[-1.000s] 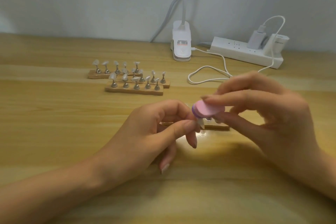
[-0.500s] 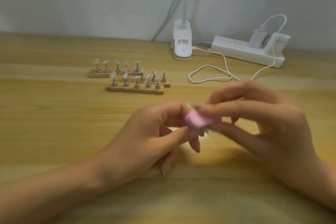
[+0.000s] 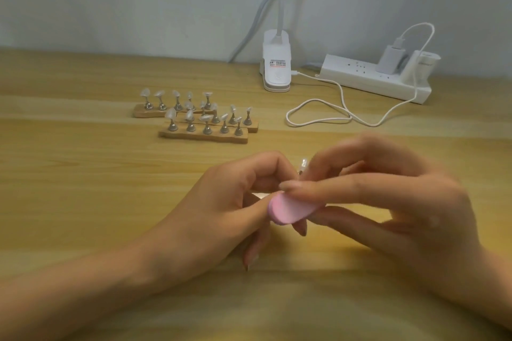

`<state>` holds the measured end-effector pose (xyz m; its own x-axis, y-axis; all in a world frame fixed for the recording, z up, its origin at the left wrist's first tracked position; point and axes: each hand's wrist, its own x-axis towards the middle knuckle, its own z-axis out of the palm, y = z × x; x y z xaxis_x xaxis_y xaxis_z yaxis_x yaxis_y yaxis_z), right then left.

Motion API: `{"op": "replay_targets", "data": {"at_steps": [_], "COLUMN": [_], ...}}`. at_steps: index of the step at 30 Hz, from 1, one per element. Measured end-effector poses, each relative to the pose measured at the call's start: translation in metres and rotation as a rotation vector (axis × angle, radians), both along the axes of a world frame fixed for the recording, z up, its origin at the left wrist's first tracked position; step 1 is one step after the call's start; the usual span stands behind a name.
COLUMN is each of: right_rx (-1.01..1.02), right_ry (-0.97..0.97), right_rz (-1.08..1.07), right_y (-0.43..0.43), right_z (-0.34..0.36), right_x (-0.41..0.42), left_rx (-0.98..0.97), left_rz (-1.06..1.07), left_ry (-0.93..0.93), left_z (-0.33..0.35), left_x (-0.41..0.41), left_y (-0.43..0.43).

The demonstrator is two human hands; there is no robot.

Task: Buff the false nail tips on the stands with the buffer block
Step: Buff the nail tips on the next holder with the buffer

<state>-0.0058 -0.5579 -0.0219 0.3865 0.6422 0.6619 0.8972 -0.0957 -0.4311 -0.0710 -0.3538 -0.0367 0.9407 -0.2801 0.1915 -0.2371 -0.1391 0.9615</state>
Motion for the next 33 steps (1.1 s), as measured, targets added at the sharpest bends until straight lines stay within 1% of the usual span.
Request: {"op": "replay_targets", "data": {"at_steps": [4,7,10,14,17,20,25,27,31,33], "right_rx": [0.032,0.003,0.044,0.009,0.037,0.019,0.044,0.021,0.045,0.037], "right_ry": [0.013,-0.025,0.020,-0.011,0.019,-0.017,0.035,0.001,0.012,-0.009], "right_rz": [-0.066,-0.016,-0.081,-0.008,-0.065,-0.019,-0.058,-0.017,-0.072,-0.034], "right_y": [-0.0008,0.0015,0.0002,0.0003,-0.0012,0.0002,-0.0022,-0.0020,-0.0027,-0.0009], "right_z": [0.0016,0.0002,0.0015,0.0001,0.0013,-0.0002,-0.0003,-0.0003,-0.0004,-0.0002], "right_x": [0.0024,-0.0001,0.0030,0.0006,0.0041,0.0025,0.0063,0.0058,0.0079,0.0071], "left_rx": [-0.038,-0.013,-0.034,0.004,-0.031,-0.004,-0.013,0.002,-0.033,-0.026], "left_rz": [0.016,0.005,0.002,-0.015,-0.017,-0.029,-0.029,-0.037,-0.035,-0.043], "left_ry": [0.008,0.008,0.019,-0.006,0.006,-0.005,0.003,-0.007,0.022,0.013], "left_z": [0.0004,0.0004,0.0006,-0.0004,-0.0004,-0.0015,-0.0001,0.0004,-0.0009,0.0001], "left_x": [0.0001,0.0006,0.0005,0.0002,0.0011,0.0018,0.0011,0.0008,0.0023,0.0023], "left_y": [0.0001,0.0000,0.0005,-0.0001,0.0005,0.0006,0.0007,-0.0001,0.0010,0.0008]}}
